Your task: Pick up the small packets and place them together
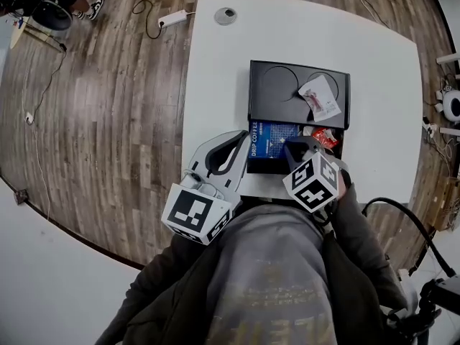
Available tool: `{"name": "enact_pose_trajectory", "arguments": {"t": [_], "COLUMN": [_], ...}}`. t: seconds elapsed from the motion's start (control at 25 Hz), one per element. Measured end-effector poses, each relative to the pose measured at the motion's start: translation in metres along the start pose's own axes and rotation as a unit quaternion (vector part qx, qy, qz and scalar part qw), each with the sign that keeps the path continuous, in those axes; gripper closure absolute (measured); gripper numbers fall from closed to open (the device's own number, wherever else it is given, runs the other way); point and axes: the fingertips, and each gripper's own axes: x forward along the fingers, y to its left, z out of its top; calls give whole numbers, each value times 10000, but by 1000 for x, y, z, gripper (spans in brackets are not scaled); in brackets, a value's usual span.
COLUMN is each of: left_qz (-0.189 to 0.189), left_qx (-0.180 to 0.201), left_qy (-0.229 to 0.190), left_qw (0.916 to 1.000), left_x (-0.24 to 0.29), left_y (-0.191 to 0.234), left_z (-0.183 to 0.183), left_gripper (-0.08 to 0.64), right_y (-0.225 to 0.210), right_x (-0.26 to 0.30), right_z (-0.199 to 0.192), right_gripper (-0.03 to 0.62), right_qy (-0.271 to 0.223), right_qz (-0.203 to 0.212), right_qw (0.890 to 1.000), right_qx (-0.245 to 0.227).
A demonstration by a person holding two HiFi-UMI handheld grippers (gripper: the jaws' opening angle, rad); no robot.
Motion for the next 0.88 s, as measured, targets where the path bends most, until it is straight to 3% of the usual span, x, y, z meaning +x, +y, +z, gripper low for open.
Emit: {"name": "enact_pose_trajectory", "arguments": {"t": [0.08, 0.16, 0.24, 0.4, 0.64, 0.88], "left_qz": [-9, -25, -50, -75, 59, 112], "left_qx": [16, 37, 53, 42, -43, -72], "left_qy": [18, 20, 9, 24, 20, -18], "left_qw": [10000, 10000, 10000, 10000, 10000, 9999], "left_x": [2, 5, 8, 8, -5, -9], "left_y": [-1, -3, -7, -10, 1, 8], "left_z": [0, 2, 4, 0, -5, -3], "left_gripper": [557, 557, 557, 557, 557, 557], "right_y": [0, -6, -17, -17, -9, -14], "right_x": [-5, -10, -14, -4, 5, 2], "right_z": [1, 0, 0, -6, -7, -2], "right_gripper": [582, 456, 378, 297, 294, 425], "right_qy": [-232, -327, -348, -129, -25, -19], "right_qz": [256, 309, 72, -107, -38, -189], "right_qw": [9982, 9957, 9964, 9983, 9986, 9986], "right_qx": [486, 810, 769, 563, 526, 495]}}
